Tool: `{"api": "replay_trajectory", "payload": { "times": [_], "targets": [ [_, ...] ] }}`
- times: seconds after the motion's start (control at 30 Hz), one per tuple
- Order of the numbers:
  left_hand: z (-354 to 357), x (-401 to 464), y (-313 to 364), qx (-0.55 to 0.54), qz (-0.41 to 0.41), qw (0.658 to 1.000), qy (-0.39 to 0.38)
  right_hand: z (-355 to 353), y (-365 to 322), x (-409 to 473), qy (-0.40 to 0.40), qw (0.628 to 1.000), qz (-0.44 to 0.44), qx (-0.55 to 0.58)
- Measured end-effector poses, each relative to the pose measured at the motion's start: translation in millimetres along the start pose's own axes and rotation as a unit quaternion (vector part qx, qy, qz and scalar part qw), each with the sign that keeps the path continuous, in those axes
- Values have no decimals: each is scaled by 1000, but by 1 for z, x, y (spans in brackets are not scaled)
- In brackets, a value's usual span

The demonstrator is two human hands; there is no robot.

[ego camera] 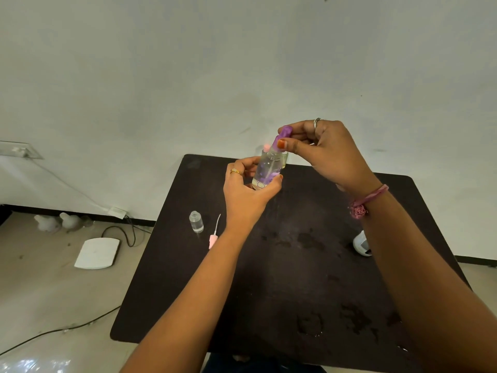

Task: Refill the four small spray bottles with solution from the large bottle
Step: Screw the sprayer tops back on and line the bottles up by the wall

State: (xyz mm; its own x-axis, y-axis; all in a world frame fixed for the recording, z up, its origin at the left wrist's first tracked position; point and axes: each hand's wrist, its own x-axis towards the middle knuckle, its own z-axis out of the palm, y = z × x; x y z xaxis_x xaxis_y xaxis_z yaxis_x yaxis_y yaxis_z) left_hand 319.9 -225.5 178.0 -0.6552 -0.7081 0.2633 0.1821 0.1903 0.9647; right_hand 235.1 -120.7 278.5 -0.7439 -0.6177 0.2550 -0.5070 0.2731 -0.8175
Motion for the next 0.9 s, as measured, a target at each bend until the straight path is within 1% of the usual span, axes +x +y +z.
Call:
{"api": "replay_trajectory", "payload": {
  "times": [0.13, 0.33, 0.47, 0.53, 0.6, 0.63, 0.7, 0.77, 0.83, 0.9],
  "targets": [
    [0, 2, 3, -1, -6, 1000, 1, 0, -1, 3, 12, 1000, -3, -11],
    [5, 4, 7, -10, -7, 1000, 2, 1, -2, 6, 15, 999, 14, -42],
    [7, 7, 8, -9, -9, 1000, 3, 5, -1, 8, 49, 995, 31, -87],
    [8, 7, 8, -8, -9, 1000, 3, 5, 0, 8, 54, 992, 46, -101],
    [9, 7, 7, -9, -11, 1000, 3, -2, 3, 8, 38, 995, 60, -75],
    [9, 7, 7, -10, -12, 1000, 3, -8, 5, 8, 13, 997, 62, -51],
    [9, 7, 7, -14, -12, 1000, 3, -16, 11, 7, -50, 998, 46, -1],
    [10, 8, 6, -17, -8, 1000, 1, -15, 19, 5, -75, 995, 25, 55],
    [11, 8, 6, -19, -2, 1000, 2, -5, 25, 3, -51, 994, 21, 99],
    [12, 9, 5, -15, -1, 1000, 7, 6, 27, 2, 6, 992, 33, 122]
  ]
}}
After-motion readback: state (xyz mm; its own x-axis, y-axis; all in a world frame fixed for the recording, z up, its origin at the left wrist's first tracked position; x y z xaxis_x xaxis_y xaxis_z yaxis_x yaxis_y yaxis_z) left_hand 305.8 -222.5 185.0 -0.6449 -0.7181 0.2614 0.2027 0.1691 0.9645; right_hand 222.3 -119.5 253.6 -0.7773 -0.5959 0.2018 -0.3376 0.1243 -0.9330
